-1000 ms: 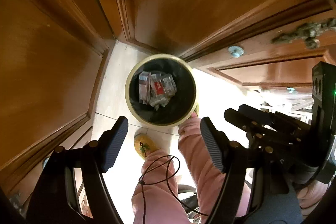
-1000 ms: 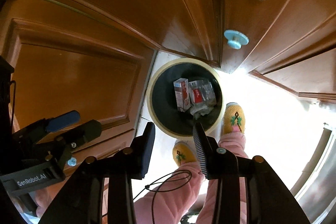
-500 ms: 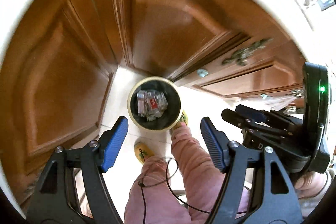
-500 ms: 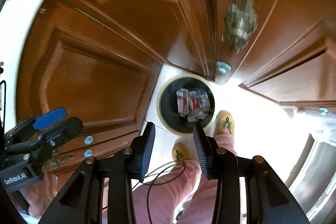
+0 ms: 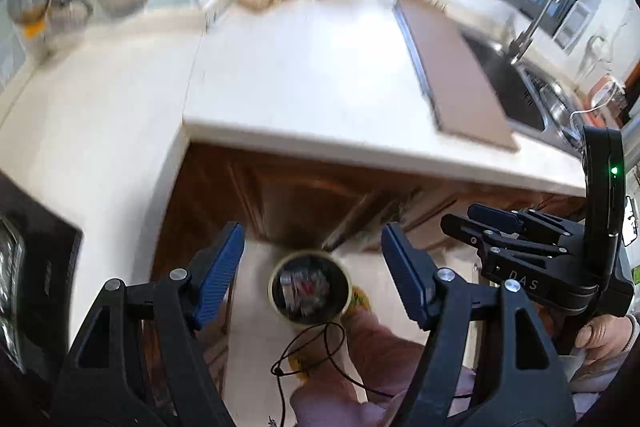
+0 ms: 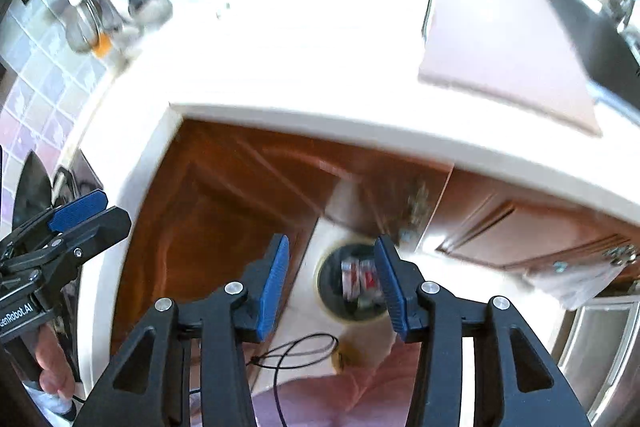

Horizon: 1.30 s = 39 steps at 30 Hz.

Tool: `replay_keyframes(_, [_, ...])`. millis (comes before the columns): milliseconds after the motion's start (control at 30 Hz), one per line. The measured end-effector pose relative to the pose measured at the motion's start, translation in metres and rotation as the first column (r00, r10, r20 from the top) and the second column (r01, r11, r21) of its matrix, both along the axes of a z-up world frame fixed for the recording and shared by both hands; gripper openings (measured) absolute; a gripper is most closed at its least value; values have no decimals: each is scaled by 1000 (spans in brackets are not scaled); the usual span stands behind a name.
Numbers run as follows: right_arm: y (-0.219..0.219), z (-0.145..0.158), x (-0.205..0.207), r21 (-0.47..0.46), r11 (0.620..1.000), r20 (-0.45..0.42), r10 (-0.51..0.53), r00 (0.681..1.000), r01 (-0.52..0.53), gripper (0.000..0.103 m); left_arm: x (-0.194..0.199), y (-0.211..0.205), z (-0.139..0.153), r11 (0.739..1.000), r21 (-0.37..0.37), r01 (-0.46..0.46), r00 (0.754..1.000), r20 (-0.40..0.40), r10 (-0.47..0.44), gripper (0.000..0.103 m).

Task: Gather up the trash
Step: 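Raise both grippers back up to the counter, then grasp the brown-and-white coffee packet with the left gripper while the right gripper grasps the clear bottle cap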

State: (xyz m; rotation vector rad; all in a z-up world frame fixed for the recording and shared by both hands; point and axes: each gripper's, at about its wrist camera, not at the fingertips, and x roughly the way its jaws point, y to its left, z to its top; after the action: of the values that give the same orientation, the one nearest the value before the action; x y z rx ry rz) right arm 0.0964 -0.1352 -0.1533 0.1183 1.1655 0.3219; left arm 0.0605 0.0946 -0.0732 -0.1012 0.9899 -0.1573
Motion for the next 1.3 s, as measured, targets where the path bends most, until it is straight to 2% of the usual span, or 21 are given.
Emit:
replay_keyframes(133, [-6, 35, 4, 17, 999, 74, -39, 996, 37, 45, 8, -4, 26, 1000, 30, 4, 998, 61, -6, 69])
replay_keyframes(400, [-25, 81, 22, 42, 997, 148, -77, 986, 71, 45, 43, -25, 62, 997, 83, 4, 990, 141, -15, 69])
replay_keyframes(567, [-45, 108, 65, 41, 997, 197, -72, 978, 65, 45, 88, -46, 83, 991, 137, 2, 986, 167, -25, 69])
replay_keyframes(700, [-65, 128, 126, 54, 997, 221, -63, 973, 52, 48, 142, -67, 97, 984, 175, -12, 986, 166, -18, 69])
replay_keyframes(833, [-87, 147, 204, 73, 997, 228, -53, 972, 37, 50, 217, -92, 108, 979, 202, -21, 989, 146, -9, 73])
replay_keyframes(1000, [-116, 161, 312, 55, 998, 254, -29, 967, 15, 62, 323, -121, 108, 967, 250, -40, 993, 117, 11, 75])
replay_keyframes(1133, [-137, 154, 401, 37, 999, 246, -9, 969, 0, 63, 403, -140, 93, 949, 308, -66, 995, 94, 39, 75])
replay_keyframes(1300, [-146, 117, 494, 25, 999, 194, 25, 981, -30, 63, 476, -151, 59, 933, 351, -83, 996, 60, 66, 75])
